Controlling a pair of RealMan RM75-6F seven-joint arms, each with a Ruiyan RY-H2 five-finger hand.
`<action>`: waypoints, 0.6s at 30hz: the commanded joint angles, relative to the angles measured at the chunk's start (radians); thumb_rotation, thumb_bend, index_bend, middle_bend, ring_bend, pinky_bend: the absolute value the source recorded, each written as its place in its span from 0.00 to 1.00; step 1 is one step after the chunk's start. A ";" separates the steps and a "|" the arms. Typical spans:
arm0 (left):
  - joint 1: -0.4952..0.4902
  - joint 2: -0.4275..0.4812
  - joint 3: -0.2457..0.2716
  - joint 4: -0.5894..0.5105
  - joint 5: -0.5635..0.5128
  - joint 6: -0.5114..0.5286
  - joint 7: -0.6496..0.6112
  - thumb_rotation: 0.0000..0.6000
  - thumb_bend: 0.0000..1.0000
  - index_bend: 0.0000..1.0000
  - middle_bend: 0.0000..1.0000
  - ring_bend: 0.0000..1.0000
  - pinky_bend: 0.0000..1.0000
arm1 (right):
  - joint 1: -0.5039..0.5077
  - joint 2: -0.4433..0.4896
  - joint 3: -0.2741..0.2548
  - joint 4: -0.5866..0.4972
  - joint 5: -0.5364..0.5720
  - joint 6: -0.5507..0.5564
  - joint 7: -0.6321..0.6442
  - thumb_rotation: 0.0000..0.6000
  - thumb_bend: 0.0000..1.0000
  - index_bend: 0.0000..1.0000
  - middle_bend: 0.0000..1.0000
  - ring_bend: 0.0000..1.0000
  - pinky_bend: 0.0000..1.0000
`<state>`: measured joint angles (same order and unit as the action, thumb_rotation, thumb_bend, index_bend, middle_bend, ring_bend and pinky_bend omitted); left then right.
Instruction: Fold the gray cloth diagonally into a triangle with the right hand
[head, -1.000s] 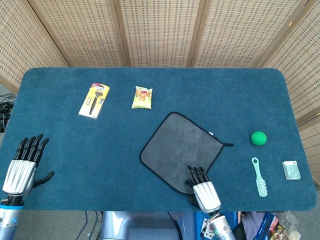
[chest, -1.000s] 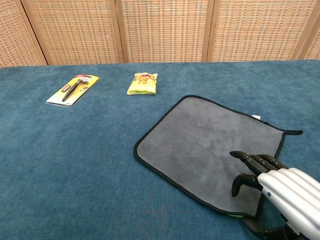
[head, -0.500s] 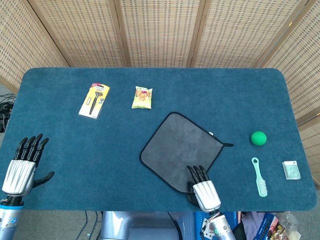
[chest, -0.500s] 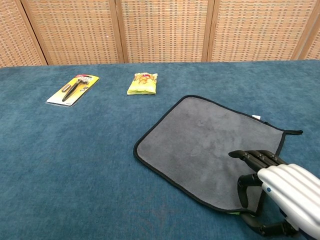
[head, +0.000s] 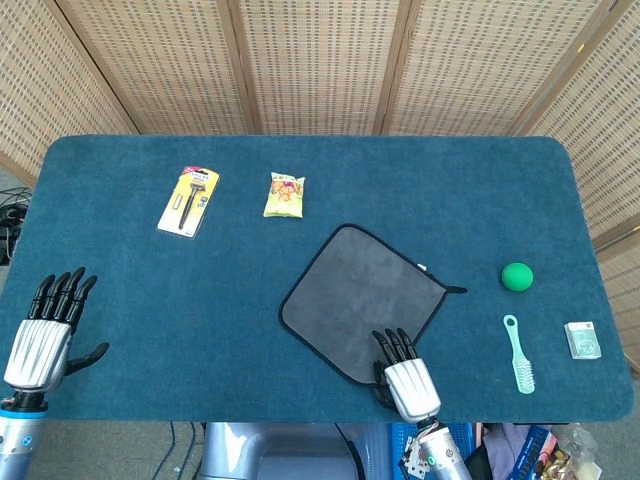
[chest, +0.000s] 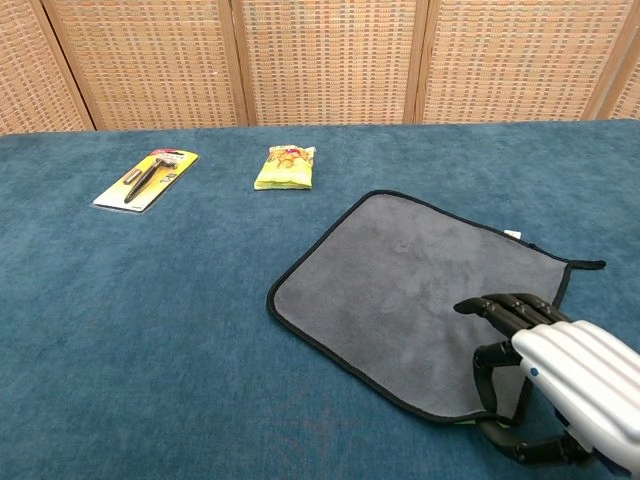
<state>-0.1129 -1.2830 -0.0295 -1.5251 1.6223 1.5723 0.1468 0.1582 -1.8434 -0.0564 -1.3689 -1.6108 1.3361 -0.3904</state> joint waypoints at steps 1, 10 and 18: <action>0.000 0.000 0.000 0.000 0.000 0.000 0.000 1.00 0.16 0.00 0.00 0.00 0.00 | 0.001 -0.001 0.000 0.001 0.001 0.000 0.001 1.00 0.45 0.61 0.12 0.00 0.00; -0.001 0.000 0.000 0.000 0.001 0.000 0.001 1.00 0.16 0.00 0.00 0.00 0.00 | 0.003 -0.002 0.001 0.004 0.003 0.001 0.006 1.00 0.46 0.62 0.13 0.00 0.00; -0.002 -0.001 0.000 0.001 -0.001 -0.003 0.001 1.00 0.16 0.00 0.00 0.00 0.00 | 0.015 0.003 0.010 0.001 0.005 -0.004 0.004 1.00 0.50 0.62 0.13 0.00 0.00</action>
<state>-0.1146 -1.2837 -0.0295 -1.5245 1.6212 1.5690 0.1481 0.1727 -1.8409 -0.0465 -1.3679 -1.6061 1.3323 -0.3859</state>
